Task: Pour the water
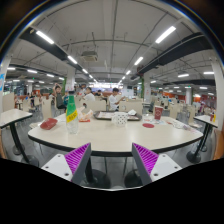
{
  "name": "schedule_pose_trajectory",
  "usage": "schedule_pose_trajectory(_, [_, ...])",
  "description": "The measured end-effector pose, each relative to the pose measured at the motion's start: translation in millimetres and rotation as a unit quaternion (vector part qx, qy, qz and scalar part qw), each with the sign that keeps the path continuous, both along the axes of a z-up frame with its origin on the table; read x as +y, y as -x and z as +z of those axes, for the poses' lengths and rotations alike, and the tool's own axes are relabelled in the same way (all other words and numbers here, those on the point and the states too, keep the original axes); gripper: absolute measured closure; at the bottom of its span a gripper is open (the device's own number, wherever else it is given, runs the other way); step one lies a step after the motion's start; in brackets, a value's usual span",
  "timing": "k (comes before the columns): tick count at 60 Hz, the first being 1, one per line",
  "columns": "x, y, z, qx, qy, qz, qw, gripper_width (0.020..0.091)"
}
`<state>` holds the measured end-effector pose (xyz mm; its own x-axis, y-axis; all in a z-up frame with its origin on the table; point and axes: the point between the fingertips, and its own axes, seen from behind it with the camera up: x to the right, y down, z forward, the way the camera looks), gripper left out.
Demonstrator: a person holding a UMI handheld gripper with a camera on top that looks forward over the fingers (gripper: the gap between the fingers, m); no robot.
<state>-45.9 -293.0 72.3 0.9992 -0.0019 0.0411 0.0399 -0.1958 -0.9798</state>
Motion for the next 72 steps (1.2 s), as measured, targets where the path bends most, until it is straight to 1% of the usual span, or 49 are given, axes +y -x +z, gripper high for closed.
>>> schedule_pose_trajectory(6, [0.8, 3.1, 0.6, 0.007, -0.001, -0.006, 1.0, 0.0271])
schedule_pose_trajectory(12, [-14.2, 13.6, -1.9, 0.02, -0.001, 0.0, 1.0, 0.027])
schedule_pose_trajectory(15, [-13.5, 16.1, -1.0, 0.027, 0.0, 0.004, 1.0, 0.0267])
schedule_pose_trajectory(16, [-3.6, 14.5, 1.2, 0.029, 0.001, 0.003, 1.0, 0.0271])
schedule_pose_trajectory(21, [-6.8, 11.6, 0.4, 0.033, 0.003, 0.013, 0.999, 0.0268])
schedule_pose_trajectory(25, [6.8, 25.0, 0.2, 0.036, 0.006, 0.023, 0.999, 0.027])
schedule_pose_trajectory(30, [17.7, 41.1, 1.5, 0.037, 0.005, 0.049, 0.998, 0.0267])
schedule_pose_trajectory(31, [28.3, 52.6, 1.8, 0.038, 0.004, 0.053, 0.998, 0.0268])
schedule_pose_trajectory(36, [39.7, 65.6, 10.8, 0.044, -0.001, 0.079, 0.996, 0.0267])
schedule_pose_trajectory(40, [58.6, 88.7, 17.8, 0.043, -0.004, 0.1, 0.994, 0.0269])
schedule_pose_trajectory(47, [98.0, 129.7, 22.3, 0.026, -0.009, 0.122, 0.992, 0.027])
schedule_pose_trajectory(54, [143.9, 175.5, 27.8, 0.033, -0.017, 0.128, 0.991, 0.0272])
schedule_pose_trajectory(57, [165.5, 193.3, 28.3, 0.038, -0.014, 0.124, 0.991, 0.0268])
schedule_pose_trajectory(65, [221.7, 213.4, 38.7, 0.036, -0.019, 0.094, 0.995, 0.0273])
schedule_pose_trajectory(66, [227.9, 215.2, 37.9, 0.033, -0.019, 0.091, 0.995, 0.0288])
schedule_pose_trajectory(67, [233.3, 215.8, 35.9, 0.031, -0.017, 0.087, 0.996, 0.0324])
schedule_pose_trajectory(69, [240.3, 216.9, 25.4, 0.023, -0.003, 0.082, 0.996, 0.0622])
schedule_pose_trajectory(70, [240.8, 217.3, 27.9, 0.021, -0.009, 0.081, 0.996, 0.0648])
schedule_pose_trajectory(71, [252.9, 214.3, 30.7, 0.015, -0.017, 0.076, 0.997, 0.0653])
schedule_pose_trajectory(72, [242.6, 216.8, 30.8, 0.008, -0.021, 0.07, 0.997, 0.0658])
